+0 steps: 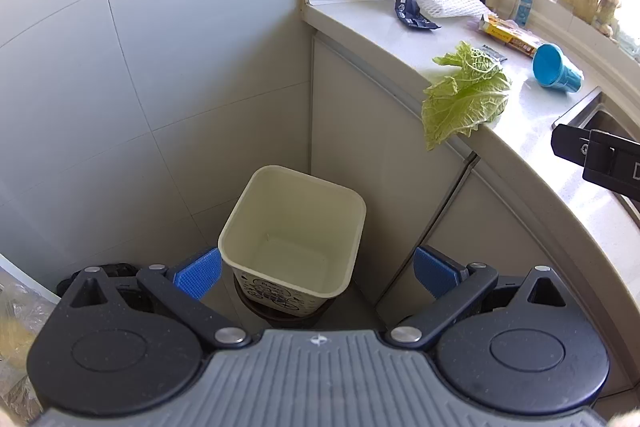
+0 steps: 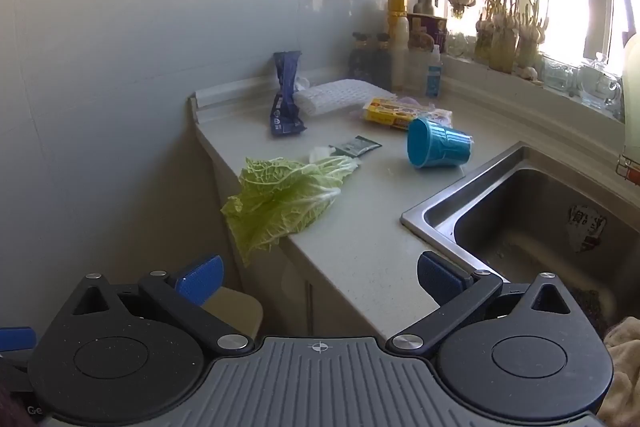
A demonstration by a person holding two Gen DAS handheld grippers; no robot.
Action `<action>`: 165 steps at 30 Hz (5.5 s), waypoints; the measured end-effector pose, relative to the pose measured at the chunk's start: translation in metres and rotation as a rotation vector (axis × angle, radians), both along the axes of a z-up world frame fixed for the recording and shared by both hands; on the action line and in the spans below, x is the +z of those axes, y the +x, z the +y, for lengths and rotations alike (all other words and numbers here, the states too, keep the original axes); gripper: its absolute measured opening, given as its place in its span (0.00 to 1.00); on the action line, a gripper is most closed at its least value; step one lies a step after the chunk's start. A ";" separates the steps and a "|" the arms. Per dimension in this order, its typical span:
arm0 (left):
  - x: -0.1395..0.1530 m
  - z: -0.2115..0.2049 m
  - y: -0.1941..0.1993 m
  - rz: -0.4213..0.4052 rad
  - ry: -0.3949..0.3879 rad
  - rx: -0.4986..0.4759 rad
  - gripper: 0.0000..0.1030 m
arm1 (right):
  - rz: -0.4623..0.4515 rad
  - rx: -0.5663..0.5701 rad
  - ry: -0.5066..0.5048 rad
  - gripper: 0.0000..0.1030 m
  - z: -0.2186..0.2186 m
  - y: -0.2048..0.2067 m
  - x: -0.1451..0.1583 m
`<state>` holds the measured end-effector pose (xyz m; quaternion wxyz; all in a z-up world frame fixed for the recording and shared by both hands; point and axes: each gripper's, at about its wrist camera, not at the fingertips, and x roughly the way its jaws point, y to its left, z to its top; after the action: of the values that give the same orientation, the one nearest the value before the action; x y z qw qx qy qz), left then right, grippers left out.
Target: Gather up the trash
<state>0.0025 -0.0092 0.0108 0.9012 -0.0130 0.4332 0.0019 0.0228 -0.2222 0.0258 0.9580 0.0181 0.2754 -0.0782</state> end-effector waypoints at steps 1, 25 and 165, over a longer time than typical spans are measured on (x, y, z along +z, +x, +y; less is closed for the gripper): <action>0.000 0.000 0.000 0.000 0.001 0.000 0.99 | 0.000 0.000 0.000 1.00 0.000 0.000 0.000; 0.000 -0.001 0.000 -0.007 -0.007 0.009 0.99 | 0.004 0.006 -0.005 1.00 0.002 -0.001 -0.001; 0.027 0.047 0.149 -0.302 -0.488 -0.315 0.11 | -0.085 0.194 0.337 0.03 -0.021 0.153 0.005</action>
<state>0.1517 0.0378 0.0380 0.9148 -0.1615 0.2789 -0.2434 0.1758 -0.2435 0.0312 0.9552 0.1550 0.2442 0.0625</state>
